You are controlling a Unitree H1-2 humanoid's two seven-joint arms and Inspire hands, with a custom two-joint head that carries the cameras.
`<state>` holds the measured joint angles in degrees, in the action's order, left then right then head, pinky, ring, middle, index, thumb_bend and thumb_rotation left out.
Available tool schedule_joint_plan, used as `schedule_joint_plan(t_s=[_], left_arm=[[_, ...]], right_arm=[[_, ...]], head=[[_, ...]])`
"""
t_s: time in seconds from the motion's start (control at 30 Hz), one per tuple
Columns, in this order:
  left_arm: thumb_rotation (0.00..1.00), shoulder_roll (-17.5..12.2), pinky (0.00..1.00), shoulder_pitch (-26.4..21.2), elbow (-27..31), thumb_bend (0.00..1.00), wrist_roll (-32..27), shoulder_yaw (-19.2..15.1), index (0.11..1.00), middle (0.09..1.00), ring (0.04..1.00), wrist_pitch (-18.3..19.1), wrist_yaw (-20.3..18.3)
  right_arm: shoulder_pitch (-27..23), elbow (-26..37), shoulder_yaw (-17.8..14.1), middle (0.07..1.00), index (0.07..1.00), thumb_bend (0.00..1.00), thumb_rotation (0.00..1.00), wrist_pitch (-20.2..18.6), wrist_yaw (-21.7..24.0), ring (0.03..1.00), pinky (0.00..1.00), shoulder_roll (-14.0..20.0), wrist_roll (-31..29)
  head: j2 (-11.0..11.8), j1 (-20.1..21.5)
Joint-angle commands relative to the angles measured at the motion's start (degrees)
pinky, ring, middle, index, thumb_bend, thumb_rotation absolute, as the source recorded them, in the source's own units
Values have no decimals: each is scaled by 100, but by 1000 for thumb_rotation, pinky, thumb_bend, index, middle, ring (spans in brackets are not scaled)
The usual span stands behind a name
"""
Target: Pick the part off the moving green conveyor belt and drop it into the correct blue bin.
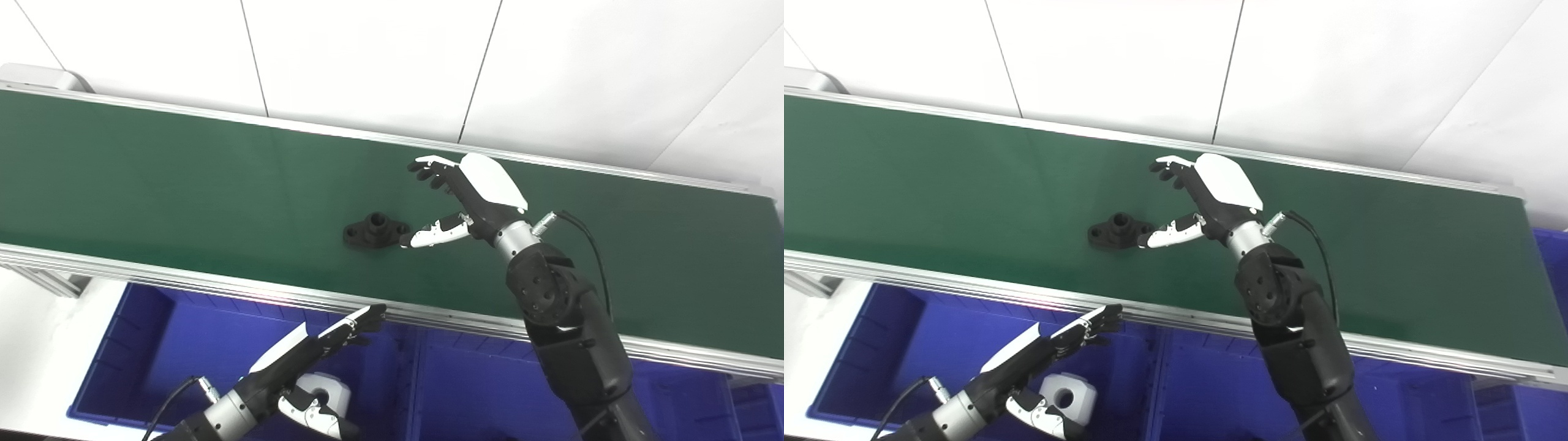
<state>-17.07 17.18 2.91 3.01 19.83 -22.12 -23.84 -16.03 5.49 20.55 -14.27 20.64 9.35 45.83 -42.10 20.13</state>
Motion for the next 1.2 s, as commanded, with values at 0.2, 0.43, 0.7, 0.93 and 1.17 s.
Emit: schedule_joint_plan(t_s=[0.2,0.43,0.7,0.93,1.17], left_arm=[[419,-88,871,-61,66,699,-71,9,978,968,930,-233,-55],[420,-89,880,-53,79,701,-80,17,979,968,934,-230,-47],[412,-80,877,-27,168,697,-78,15,977,967,935,-175,-33],[411,-110,874,-25,238,692,-86,12,980,971,936,-85,-53],[409,-93,863,-13,270,690,-56,-7,972,963,926,-78,-15]], right_arm=[[-355,-242,223,777,796,786,245,-11,-34,744,717,55,161],[-395,-563,423,777,786,777,212,82,-105,742,693,90,232],[-307,-720,689,702,756,752,110,214,-181,670,645,298,335],[-257,-640,946,521,673,529,0,197,-138,422,349,582,613],[-278,-502,1014,524,646,522,0,303,-26,415,364,857,647]], head=[[-13,11],[-40,7],[-93,14],[-135,45],[-172,68]])
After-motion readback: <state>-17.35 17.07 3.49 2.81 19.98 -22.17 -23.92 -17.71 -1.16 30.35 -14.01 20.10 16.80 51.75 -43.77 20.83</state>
